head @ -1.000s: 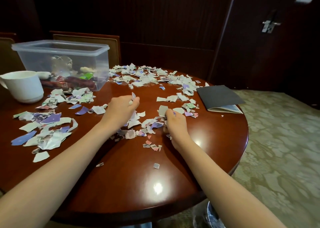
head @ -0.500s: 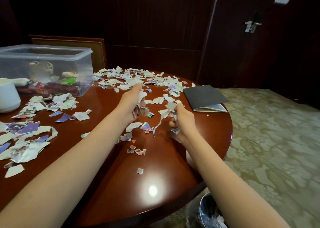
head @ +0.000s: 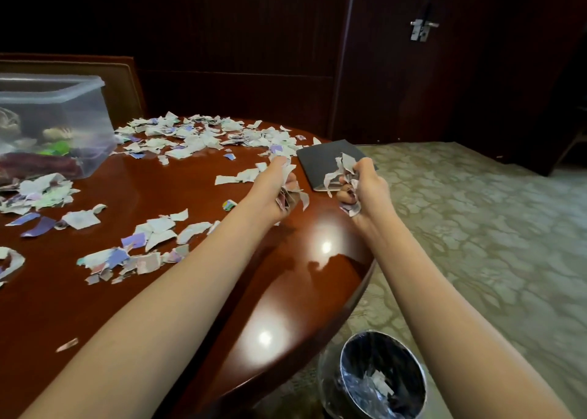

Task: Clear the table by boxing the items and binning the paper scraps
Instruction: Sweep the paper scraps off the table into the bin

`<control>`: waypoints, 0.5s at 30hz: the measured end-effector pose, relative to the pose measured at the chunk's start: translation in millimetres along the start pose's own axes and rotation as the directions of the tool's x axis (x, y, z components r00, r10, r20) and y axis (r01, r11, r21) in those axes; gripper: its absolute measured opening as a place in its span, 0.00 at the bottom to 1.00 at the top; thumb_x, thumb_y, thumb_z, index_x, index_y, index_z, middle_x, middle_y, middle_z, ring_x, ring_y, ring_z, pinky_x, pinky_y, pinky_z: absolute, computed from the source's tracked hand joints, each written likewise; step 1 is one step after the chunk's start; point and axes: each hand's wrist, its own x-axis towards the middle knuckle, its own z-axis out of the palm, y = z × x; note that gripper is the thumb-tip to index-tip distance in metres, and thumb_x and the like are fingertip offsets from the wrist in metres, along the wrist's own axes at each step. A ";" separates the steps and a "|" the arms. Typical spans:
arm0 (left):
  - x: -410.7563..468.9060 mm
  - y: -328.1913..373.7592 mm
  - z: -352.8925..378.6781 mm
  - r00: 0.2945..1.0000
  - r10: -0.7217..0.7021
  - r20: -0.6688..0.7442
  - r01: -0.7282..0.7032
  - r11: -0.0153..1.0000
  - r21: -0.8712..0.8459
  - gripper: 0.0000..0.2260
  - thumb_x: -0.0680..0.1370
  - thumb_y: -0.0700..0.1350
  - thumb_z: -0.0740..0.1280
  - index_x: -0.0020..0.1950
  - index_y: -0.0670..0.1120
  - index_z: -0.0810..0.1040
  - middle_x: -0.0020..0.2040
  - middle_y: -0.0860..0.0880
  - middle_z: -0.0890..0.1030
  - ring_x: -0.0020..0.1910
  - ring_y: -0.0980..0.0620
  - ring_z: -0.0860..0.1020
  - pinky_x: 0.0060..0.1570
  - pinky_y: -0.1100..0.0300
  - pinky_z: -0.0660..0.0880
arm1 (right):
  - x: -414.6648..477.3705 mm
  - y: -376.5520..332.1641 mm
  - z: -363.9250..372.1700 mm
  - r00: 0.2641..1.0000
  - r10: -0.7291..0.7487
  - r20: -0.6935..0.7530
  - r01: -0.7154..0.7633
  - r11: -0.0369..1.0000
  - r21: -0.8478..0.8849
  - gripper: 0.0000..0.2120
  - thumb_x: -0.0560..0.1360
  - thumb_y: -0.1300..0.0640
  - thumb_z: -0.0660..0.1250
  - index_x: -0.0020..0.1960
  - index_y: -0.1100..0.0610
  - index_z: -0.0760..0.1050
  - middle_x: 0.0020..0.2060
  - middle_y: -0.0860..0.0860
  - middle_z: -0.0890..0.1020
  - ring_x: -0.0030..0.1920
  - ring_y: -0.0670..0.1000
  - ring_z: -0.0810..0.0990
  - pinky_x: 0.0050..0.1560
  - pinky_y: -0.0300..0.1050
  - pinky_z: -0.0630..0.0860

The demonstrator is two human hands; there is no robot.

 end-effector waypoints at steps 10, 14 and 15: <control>17.4 -62.6 82.0 0.977 -0.094 0.190 0.095 0.995 0.006 0.16 0.81 0.45 0.56 0.33 0.47 0.62 0.16 0.54 0.64 0.11 0.59 0.61 0.16 0.74 0.57 | 20.5 -8.6 -94.0 0.983 0.019 -0.181 0.009 0.988 0.153 0.10 0.76 0.63 0.52 0.36 0.57 0.63 0.28 0.52 0.64 0.15 0.44 0.57 0.15 0.32 0.54; 18.0 -95.5 115.1 0.947 -0.196 0.253 0.197 0.980 0.022 0.17 0.81 0.46 0.56 0.31 0.47 0.62 0.17 0.54 0.65 0.11 0.59 0.61 0.14 0.73 0.57 | 25.5 -11.0 -136.0 0.962 0.021 -0.271 0.017 0.990 0.138 0.11 0.77 0.62 0.52 0.37 0.59 0.65 0.28 0.52 0.66 0.14 0.44 0.57 0.15 0.31 0.54; 18.0 -104.2 122.6 0.941 -0.213 0.264 0.214 0.977 0.025 0.17 0.81 0.46 0.57 0.31 0.47 0.63 0.20 0.53 0.66 0.11 0.59 0.62 0.15 0.73 0.57 | 26.9 -11.0 -146.3 0.956 0.025 -0.293 0.019 0.989 0.144 0.11 0.77 0.62 0.52 0.37 0.59 0.65 0.28 0.52 0.66 0.15 0.44 0.57 0.14 0.32 0.54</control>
